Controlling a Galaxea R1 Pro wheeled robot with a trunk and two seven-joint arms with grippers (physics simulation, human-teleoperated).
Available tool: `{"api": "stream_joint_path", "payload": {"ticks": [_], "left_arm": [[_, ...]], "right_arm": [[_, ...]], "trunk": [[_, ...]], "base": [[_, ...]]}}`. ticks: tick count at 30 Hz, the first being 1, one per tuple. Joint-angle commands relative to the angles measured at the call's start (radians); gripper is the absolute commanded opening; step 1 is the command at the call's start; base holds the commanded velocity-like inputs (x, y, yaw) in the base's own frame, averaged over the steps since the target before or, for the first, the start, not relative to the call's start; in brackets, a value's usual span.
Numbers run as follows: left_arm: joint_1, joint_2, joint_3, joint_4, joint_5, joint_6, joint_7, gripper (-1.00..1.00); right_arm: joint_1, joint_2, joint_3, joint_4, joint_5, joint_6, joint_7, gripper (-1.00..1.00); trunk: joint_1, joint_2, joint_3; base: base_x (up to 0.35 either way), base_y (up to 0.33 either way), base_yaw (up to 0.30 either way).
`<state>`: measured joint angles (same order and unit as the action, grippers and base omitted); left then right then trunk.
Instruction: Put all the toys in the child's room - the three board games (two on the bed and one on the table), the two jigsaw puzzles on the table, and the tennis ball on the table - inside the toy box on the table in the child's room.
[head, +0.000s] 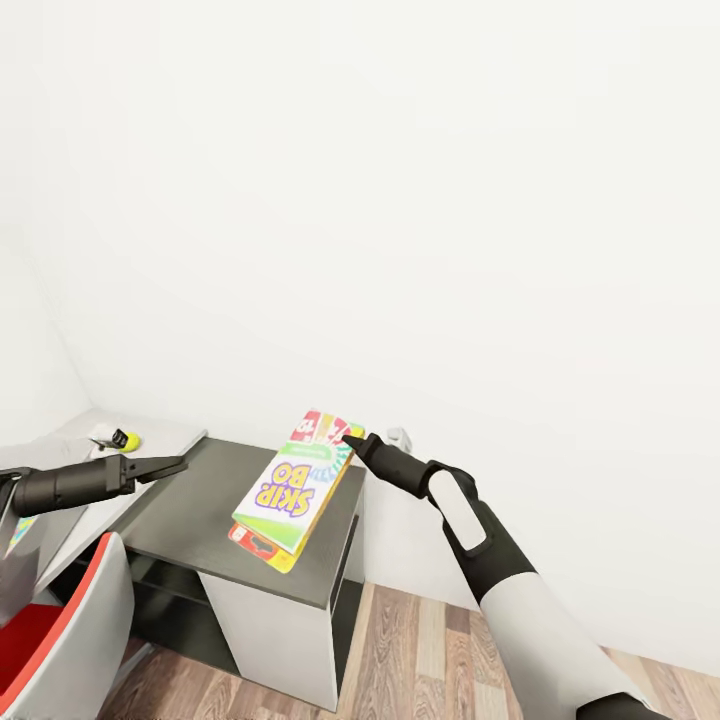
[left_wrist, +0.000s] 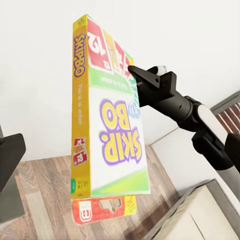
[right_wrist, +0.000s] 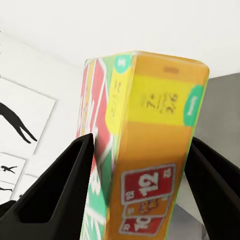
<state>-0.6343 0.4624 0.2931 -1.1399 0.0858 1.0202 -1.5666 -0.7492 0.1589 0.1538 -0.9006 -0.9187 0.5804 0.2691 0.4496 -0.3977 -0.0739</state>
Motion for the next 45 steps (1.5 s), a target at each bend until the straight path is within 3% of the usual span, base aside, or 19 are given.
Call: {"api": "stream_joint_path", "payload": {"ticks": [1, 17, 35, 45], "left_arm": [[-0.001, 0.001, 0.000, 0.000, -0.001, 0.011, -0.004, 1.00], [-0.001, 0.007, 0.000, 0.000, 0.000, 0.011, -0.004, 1.00], [-0.001, 0.012, 0.000, 0.000, 0.000, 0.011, -0.004, 1.00], [-0.001, 0.010, 0.000, 0.000, 0.000, 0.012, -0.004, 1.00]], "right_arm": [[-0.001, 0.000, 0.001, -0.001, -0.002, 0.004, 0.001, -1.00], [-0.001, 0.016, 0.022, -0.003, 0.001, 0.003, -0.001, -1.00], [-0.001, 0.016, 0.026, -0.019, 0.000, 0.004, -0.032, -1.00], [-0.001, 0.016, 0.026, -0.044, 0.000, 0.005, -0.035, -1.00]], "trunk": [[0.000, -0.002, -0.002], [0.000, -0.002, 0.008], [0.000, -0.002, 0.022], [0.000, -0.002, 0.023]], "base": [[-0.122, 0.000, 0.000], [-0.150, 0.039, 0.172], [0.031, 0.008, 0.252], [0.032, 0.000, 0.050]]}}
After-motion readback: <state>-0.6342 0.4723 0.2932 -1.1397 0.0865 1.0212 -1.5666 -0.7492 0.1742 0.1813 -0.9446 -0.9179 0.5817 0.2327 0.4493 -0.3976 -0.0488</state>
